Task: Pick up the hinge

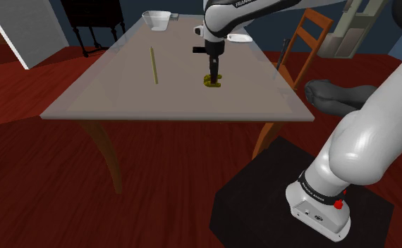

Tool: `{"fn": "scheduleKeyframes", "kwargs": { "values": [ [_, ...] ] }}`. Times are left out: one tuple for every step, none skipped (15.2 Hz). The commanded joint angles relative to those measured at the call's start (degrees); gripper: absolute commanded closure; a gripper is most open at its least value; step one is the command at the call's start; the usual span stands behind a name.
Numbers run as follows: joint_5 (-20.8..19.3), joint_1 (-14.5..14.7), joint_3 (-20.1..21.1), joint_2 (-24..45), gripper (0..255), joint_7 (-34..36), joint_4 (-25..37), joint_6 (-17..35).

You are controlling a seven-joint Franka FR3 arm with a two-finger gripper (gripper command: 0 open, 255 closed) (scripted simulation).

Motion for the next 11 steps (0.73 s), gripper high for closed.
{"fn": "scheduleKeyframes", "kwargs": {
  "values": [
    [0.0,0.0,0.0,0.4,0,0.1,-1.2,1.7],
    [0.0,0.0,0.0,0.6,0,0.2,-1.8,2.4],
    [-0.1,0.0,0.0,0.7,0,0.2,-2.1,2.9],
    [-0.1,0.0,0.0,0.7,0,0.2,-2.1,2.9],
    [-0.1,0.0,0.0,0.7,255,0.2,-2.1,2.8],
    [-0.1,0.0,0.0,0.7,255,0.2,-2.1,2.8],
    [-0.1,0.0,0.0,0.7,255,0.2,-2.1,2.8],
    [-0.1,0.0,0.0,0.7,255,0.2,-2.1,2.8],
    [-0.1,0.0,0.0,0.7,255,0.2,-2.1,2.8],
    [-0.1,0.0,0.0,0.7,255,0.1,-2.1,2.8],
    [-0.1,0.0,0.0,0.7,255,0.1,-2.1,2.8]
  ]
}}
